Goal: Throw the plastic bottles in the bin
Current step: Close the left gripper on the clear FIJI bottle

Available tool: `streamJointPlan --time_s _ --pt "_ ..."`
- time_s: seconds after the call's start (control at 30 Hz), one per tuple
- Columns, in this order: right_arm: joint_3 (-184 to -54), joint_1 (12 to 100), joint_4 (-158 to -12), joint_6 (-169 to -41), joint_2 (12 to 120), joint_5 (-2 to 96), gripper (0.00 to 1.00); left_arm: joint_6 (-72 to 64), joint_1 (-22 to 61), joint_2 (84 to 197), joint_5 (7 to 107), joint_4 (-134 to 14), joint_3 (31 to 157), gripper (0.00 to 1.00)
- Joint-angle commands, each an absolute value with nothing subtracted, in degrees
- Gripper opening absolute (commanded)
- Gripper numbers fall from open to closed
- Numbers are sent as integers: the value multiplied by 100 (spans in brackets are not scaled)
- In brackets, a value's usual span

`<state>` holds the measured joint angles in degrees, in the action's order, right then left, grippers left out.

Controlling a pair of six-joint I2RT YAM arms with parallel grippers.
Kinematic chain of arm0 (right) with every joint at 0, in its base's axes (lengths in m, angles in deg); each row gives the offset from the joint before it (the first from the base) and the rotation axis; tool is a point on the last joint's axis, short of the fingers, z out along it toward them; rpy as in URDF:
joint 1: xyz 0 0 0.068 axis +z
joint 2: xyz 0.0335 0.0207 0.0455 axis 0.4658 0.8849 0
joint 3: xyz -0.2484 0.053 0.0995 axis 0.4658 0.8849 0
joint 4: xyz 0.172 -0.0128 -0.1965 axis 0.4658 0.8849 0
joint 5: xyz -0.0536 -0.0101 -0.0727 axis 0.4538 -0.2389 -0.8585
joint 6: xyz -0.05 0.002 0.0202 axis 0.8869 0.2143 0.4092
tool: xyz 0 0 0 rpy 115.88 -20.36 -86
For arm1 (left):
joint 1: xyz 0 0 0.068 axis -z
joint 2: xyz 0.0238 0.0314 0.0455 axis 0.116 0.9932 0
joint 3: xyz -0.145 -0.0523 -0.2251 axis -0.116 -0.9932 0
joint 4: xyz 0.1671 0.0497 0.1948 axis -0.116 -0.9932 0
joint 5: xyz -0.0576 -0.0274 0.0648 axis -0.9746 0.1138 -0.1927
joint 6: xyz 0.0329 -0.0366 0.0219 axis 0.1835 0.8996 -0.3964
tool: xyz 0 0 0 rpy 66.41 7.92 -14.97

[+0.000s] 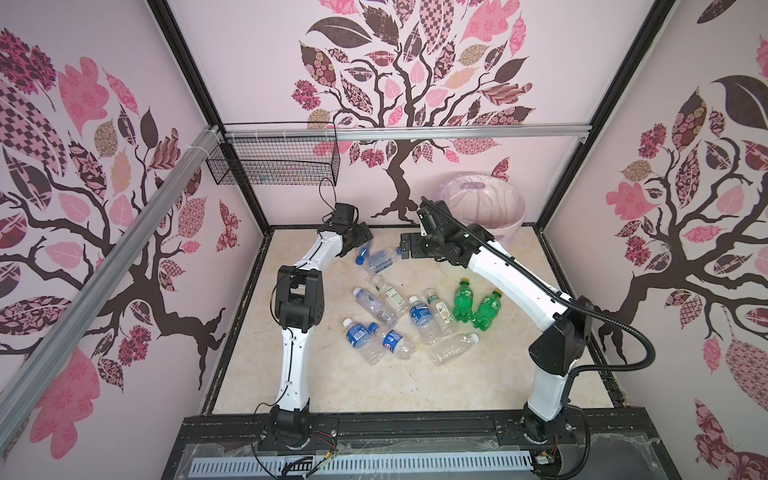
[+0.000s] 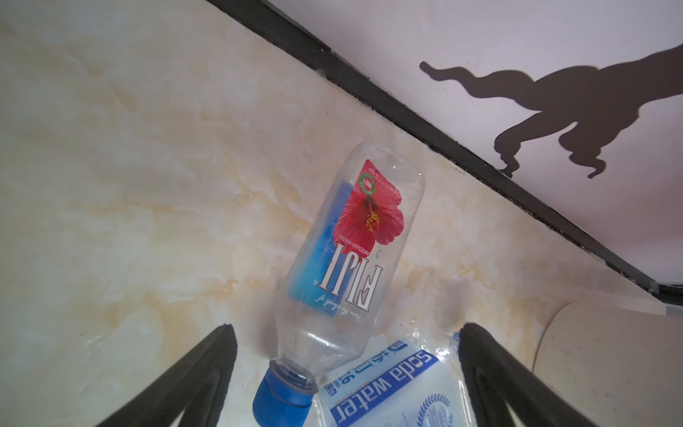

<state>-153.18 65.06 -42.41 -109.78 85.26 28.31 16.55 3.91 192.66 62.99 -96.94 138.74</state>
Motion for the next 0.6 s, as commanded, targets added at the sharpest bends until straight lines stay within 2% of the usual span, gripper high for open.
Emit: streamJointPlan --time_s 0.0,0.27,0.57 --pt "-15607 6460 -4065 -11091 8750 2976 100 1478 480 19463 6247 -9727 14069 97" --pt "-15417 6453 -4060 -11206 8738 3105 100 1380 514 19760 6239 -9767 14144 96" --pt "-15285 6449 -3949 -11216 8677 3074 100 1361 537 20029 6174 -9724 14263 83"
